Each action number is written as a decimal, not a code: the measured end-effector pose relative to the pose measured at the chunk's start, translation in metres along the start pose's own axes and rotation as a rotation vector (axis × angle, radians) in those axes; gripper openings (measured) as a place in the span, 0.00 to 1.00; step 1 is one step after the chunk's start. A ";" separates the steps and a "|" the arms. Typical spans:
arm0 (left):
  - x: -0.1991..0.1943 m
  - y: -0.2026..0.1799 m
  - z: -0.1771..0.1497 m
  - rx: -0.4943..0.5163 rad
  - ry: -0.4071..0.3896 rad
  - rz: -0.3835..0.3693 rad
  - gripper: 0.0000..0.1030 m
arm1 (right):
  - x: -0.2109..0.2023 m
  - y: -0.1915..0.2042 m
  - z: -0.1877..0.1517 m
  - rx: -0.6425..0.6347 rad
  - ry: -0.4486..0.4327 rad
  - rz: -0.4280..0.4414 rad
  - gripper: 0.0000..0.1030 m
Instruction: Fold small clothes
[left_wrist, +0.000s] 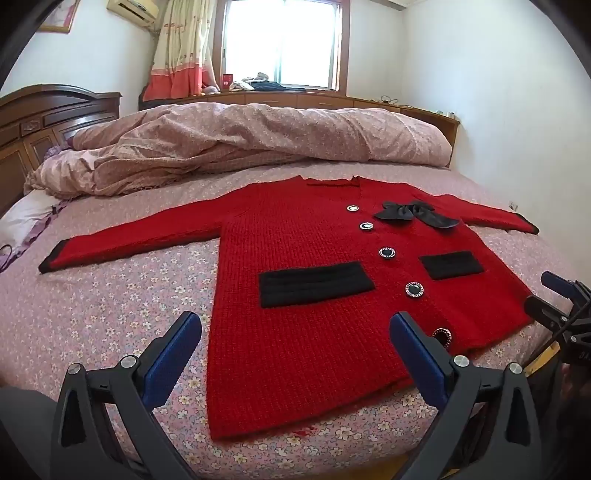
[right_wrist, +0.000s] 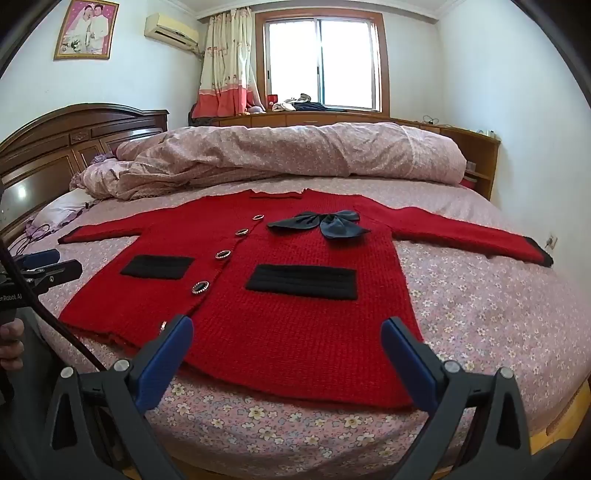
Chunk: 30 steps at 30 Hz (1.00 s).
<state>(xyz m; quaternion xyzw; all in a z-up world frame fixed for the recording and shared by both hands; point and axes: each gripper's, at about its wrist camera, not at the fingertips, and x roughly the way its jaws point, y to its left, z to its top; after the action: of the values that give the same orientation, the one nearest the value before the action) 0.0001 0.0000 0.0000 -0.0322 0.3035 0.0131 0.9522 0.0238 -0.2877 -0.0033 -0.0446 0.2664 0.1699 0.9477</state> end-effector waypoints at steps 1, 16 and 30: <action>0.000 0.000 0.000 -0.001 0.000 -0.001 0.96 | 0.000 0.000 0.000 -0.002 0.003 -0.001 1.00; 0.005 -0.006 -0.004 0.003 0.007 -0.013 0.96 | 0.001 0.005 0.003 -0.002 0.016 0.019 1.00; 0.003 -0.008 -0.002 0.008 0.014 -0.018 0.96 | 0.000 0.006 0.001 -0.004 0.009 0.025 1.00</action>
<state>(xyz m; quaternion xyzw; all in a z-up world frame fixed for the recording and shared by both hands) 0.0017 -0.0078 -0.0024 -0.0312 0.3099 0.0032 0.9502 0.0220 -0.2821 -0.0023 -0.0440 0.2710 0.1821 0.9442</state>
